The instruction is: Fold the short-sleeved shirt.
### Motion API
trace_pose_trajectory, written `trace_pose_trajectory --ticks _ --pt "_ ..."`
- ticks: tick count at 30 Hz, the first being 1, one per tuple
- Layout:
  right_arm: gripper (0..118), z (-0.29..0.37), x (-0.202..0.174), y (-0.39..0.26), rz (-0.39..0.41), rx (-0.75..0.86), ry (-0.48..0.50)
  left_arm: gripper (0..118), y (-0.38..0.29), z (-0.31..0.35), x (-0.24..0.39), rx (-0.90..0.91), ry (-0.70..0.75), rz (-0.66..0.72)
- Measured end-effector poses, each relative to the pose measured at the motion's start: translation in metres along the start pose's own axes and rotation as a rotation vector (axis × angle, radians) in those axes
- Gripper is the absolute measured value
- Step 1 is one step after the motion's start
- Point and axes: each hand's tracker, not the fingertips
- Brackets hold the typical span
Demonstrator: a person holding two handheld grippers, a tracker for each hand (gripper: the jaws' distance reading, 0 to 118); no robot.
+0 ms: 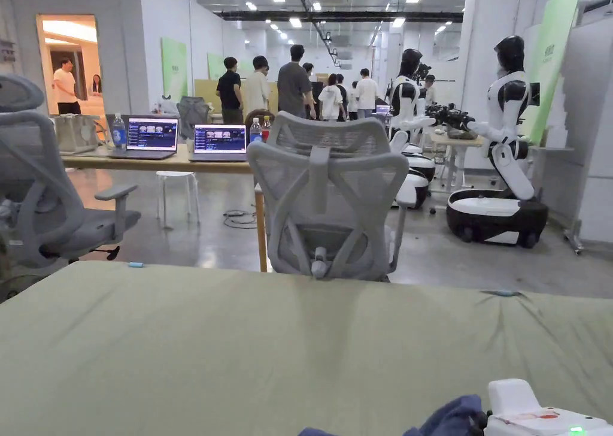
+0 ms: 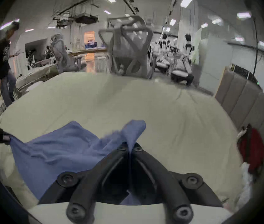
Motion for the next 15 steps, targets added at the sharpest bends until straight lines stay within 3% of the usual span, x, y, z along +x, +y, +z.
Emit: trace_pose_trajectory --ticks 5,8,15 --pt "1 0.08 0.008 0.051 0.072 0.132 -0.1 1 0.064 0.025 0.021 0.151 0.042 -0.029" --pt "1 0.107 0.033 0.085 0.025 0.226 -0.137 1 0.113 0.049 0.035 0.257 0.054 -0.031" --pt "1 0.157 0.072 0.179 0.0 0.407 -0.201 1 0.228 0.09 0.071 0.443 0.125 -0.086"
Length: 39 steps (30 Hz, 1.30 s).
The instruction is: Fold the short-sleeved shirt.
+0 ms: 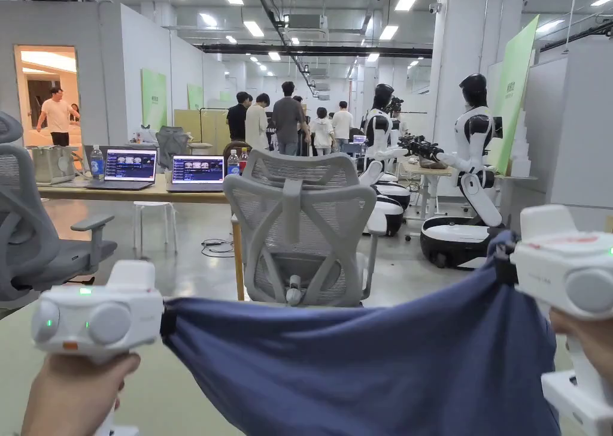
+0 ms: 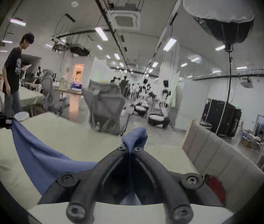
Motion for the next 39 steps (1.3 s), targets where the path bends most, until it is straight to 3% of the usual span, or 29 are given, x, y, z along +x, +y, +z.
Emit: trace_pose_trajectory --ticks 8,14,19,23,27,31,39 --pt "1 -0.024 0.03 0.089 -0.058 0.185 -0.031 1 0.124 -0.012 0.009 0.176 0.103 -0.016" --pt "1 -0.031 0.031 0.11 -0.065 0.235 -0.05 1 0.164 0.003 0.003 0.242 0.127 -0.032" --pt "1 -0.054 0.024 0.059 -0.062 0.148 -0.051 1 0.117 -0.017 0.006 0.166 0.102 -0.055" --pt "1 -0.07 0.017 -0.006 -0.116 0.016 -0.054 1 0.052 -0.042 0.012 0.07 0.098 -0.029" --pt "1 -0.066 0.024 -0.04 -0.144 -0.011 -0.043 1 0.017 -0.04 0.012 0.027 0.069 -0.013" --pt "1 -0.035 0.026 -0.063 -0.126 -0.032 -0.035 1 -0.008 -0.019 0.012 -0.01 0.026 0.002" --pt "1 0.059 0.005 -0.171 0.019 -0.202 0.051 1 -0.118 0.044 0.005 -0.178 -0.064 -0.072"
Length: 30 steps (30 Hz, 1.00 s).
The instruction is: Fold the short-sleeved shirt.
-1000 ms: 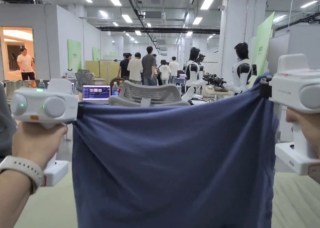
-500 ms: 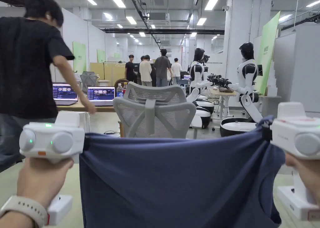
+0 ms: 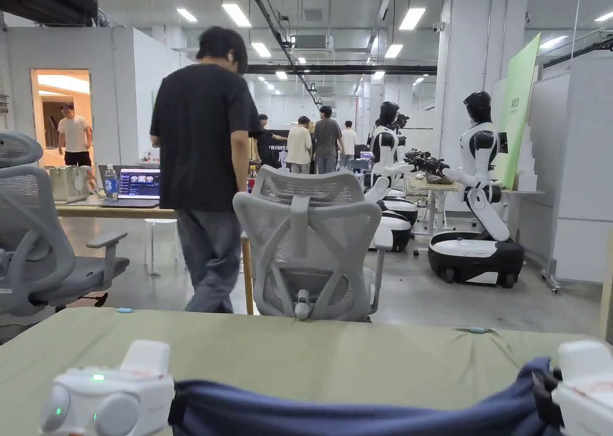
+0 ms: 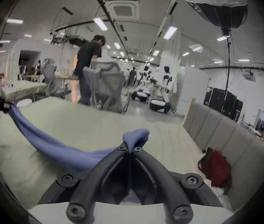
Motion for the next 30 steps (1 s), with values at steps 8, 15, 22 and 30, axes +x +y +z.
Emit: trace_pose_trajectory --ticks 8,15,22,30 --pt "1 0.02 -0.045 -0.201 -0.026 -0.396 0.092 1 -0.185 0.003 -0.01 -0.332 -0.05 0.073" --pt "94 0.052 -0.057 -0.197 -0.191 -0.334 0.096 86 -0.195 0.034 0.004 -0.141 -0.006 0.063" --pt "98 0.075 -0.108 -0.117 -0.209 -0.071 0.162 88 -0.137 0.074 0.078 0.131 -0.064 -0.047" --pt "0 0.078 -0.114 -0.124 -0.159 -0.064 0.166 0 -0.151 0.06 0.052 0.008 -0.072 -0.005"
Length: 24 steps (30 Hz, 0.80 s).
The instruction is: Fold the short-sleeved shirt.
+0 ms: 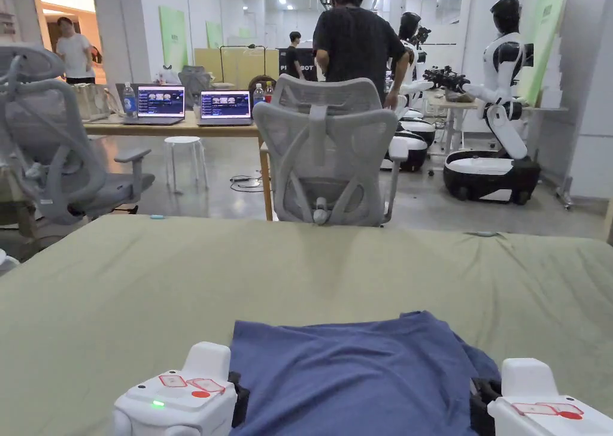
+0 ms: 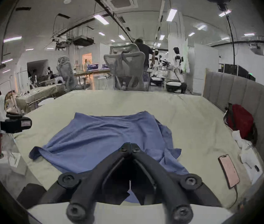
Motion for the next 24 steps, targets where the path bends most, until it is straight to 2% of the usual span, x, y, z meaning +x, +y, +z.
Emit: trace_pose_trajectory --ticks 3,7,8,9,10,11,12,15,16,17,19,20,21,22,23,24 --pt "0 0.003 0.012 -0.01 0.038 -0.012 -0.039 0 -0.017 -0.007 -0.039 -0.088 0.052 0.041" --pt "0 0.002 0.033 -0.03 0.017 -0.056 -0.069 0 -0.047 -0.013 -0.087 -0.179 -0.071 0.226" --pt "0 -0.004 0.041 -0.04 0.01 -0.066 -0.074 15 -0.054 -0.016 -0.09 -0.187 -0.09 0.239" --pt "0 -0.007 0.045 -0.045 0.004 -0.074 -0.08 50 -0.06 -0.019 -0.09 -0.192 -0.071 0.226" --pt "0 -0.009 0.048 -0.049 -0.005 -0.087 -0.087 100 -0.066 -0.022 -0.088 -0.197 -0.065 0.212" --pt "0 -0.011 0.052 -0.052 -0.017 -0.095 -0.092 118 -0.074 -0.029 -0.085 -0.226 -0.067 0.193" --pt "0 -0.007 0.051 -0.054 -0.027 -0.101 -0.097 114 -0.08 -0.032 -0.083 -0.234 -0.086 0.19" --pt "0 -0.009 0.059 -0.062 -0.045 -0.116 -0.114 77 -0.088 -0.044 -0.073 -0.275 -0.112 0.211" --pt "0 -0.006 0.06 -0.064 -0.046 -0.122 -0.121 31 -0.09 -0.049 -0.071 -0.3 -0.111 0.205" --pt "0 -0.006 0.064 -0.067 -0.046 -0.129 -0.129 1 -0.092 -0.053 -0.069 -0.31 -0.106 0.195" --pt "0 -0.006 0.071 -0.071 -0.046 -0.139 -0.152 1 -0.091 -0.055 -0.065 -0.286 -0.006 0.154" --pt "3 -0.001 0.074 -0.072 -0.049 -0.132 -0.151 1 -0.089 -0.053 -0.065 -0.282 -0.029 0.162" --pt "20 0.001 0.079 -0.075 -0.061 -0.115 -0.14 1 -0.086 -0.051 -0.065 -0.277 -0.047 0.179" --pt "68 0.002 0.082 -0.077 -0.067 -0.105 -0.133 1 -0.083 -0.046 -0.063 -0.266 -0.048 0.179" --pt "104 -0.001 0.084 -0.079 -0.07 -0.118 -0.133 1 -0.08 -0.043 -0.06 -0.248 -0.039 0.163" --pt "118 -0.006 0.087 -0.084 -0.071 -0.16 -0.127 1 -0.077 -0.042 -0.058 -0.241 -0.029 0.14"
